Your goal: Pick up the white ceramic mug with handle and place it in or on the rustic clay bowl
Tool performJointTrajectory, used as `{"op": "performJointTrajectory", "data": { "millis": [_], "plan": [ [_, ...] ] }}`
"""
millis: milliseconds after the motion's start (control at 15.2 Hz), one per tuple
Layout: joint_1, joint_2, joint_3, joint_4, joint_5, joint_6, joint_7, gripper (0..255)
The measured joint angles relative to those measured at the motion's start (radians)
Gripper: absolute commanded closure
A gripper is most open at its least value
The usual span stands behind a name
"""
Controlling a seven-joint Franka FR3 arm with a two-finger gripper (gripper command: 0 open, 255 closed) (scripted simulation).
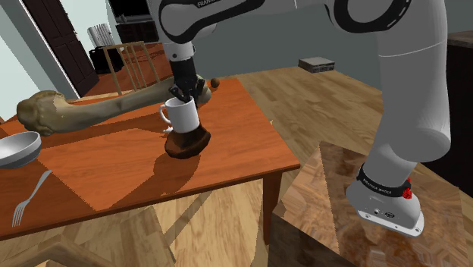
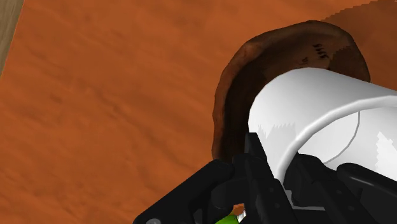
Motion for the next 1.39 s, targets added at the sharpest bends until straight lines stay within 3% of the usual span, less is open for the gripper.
{"op": "performJointTrajectory", "data": {
  "millis": [660, 726, 1122, 1386],
  "plan": [
    [-0.002, 0.004, -0.001, -0.054, -0.001, 0.058, -0.002, 255],
    [-0.002, 0.004, -0.001, -0.054, -0.001, 0.058, -0.002, 0],
    [-0.002, 0.003, -0.001, -0.054, -0.001, 0.058, -0.002, 0],
    [0.001, 0.009, -0.001, 0.055, -0.001, -0.043, -0.001, 0]
  ]
}}
